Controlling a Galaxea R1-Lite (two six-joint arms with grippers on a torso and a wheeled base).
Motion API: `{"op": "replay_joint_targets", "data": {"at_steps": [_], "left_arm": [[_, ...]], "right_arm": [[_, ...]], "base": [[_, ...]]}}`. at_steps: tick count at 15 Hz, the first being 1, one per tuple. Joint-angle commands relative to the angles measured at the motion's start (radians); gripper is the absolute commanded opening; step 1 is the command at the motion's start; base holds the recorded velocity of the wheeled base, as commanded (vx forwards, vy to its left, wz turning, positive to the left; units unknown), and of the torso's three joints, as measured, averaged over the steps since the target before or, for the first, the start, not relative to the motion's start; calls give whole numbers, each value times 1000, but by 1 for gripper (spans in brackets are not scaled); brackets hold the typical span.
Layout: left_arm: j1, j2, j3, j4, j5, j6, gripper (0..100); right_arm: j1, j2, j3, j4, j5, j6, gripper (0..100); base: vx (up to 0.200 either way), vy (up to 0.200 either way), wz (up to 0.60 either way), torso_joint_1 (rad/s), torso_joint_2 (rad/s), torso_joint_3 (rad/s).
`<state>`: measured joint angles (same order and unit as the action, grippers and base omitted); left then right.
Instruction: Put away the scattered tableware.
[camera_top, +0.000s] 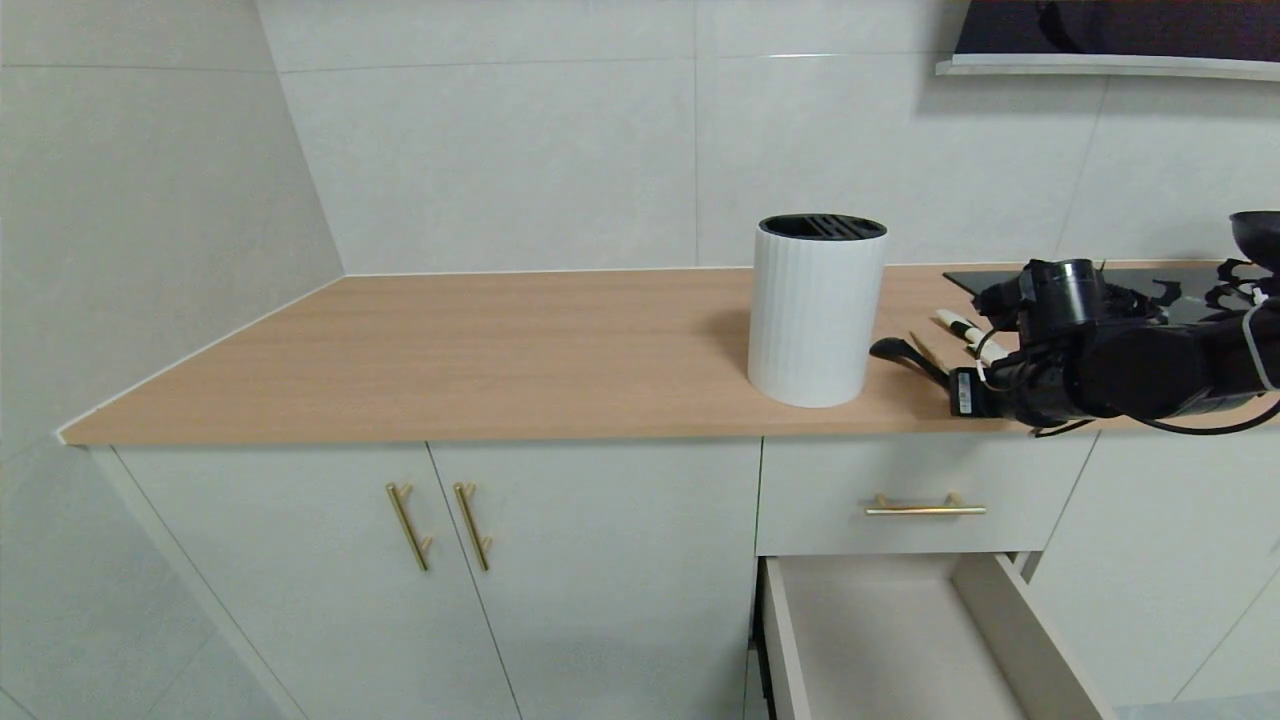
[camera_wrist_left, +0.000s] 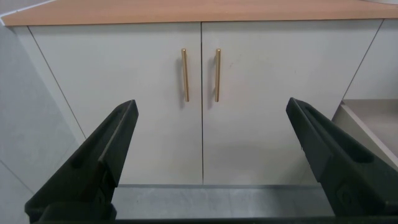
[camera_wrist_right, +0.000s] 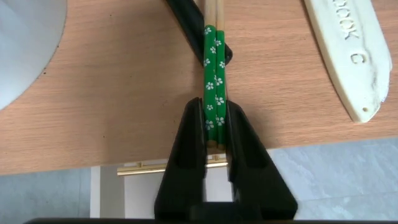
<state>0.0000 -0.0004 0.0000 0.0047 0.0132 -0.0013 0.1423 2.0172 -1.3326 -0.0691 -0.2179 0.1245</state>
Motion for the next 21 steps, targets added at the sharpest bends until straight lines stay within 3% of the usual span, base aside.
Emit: {"op": "replay_joint_targets", "data": {"at_steps": [1, 7, 14, 16, 19, 21], "left_arm": [[0, 0, 0, 0, 1, 0, 100], [0, 0, 0, 0, -1, 0, 100], [0, 0, 0, 0, -1, 0, 100], [0, 0, 0, 0, 1, 0, 100], [0, 0, 0, 0, -1, 0, 100], [0, 0, 0, 0, 1, 0, 100]], "right_arm": [[0, -3, 0, 0, 0, 0, 0], [2, -95, 41, 11, 0, 11, 0], [42, -597, 392, 31, 11, 29, 0], [62, -707, 408, 183, 15, 29, 0], [74, -807, 412, 353, 157, 27, 0], [75, -844, 346, 526, 270, 23, 0]], "base": [[0, 0, 0, 0, 0, 0], [0, 0, 0, 0, 0, 0], [0, 0, 0, 0, 0, 0], [0, 0, 0, 0, 0, 0], [0, 0, 0, 0, 0, 0], [0, 0, 0, 0, 0, 0]]}}
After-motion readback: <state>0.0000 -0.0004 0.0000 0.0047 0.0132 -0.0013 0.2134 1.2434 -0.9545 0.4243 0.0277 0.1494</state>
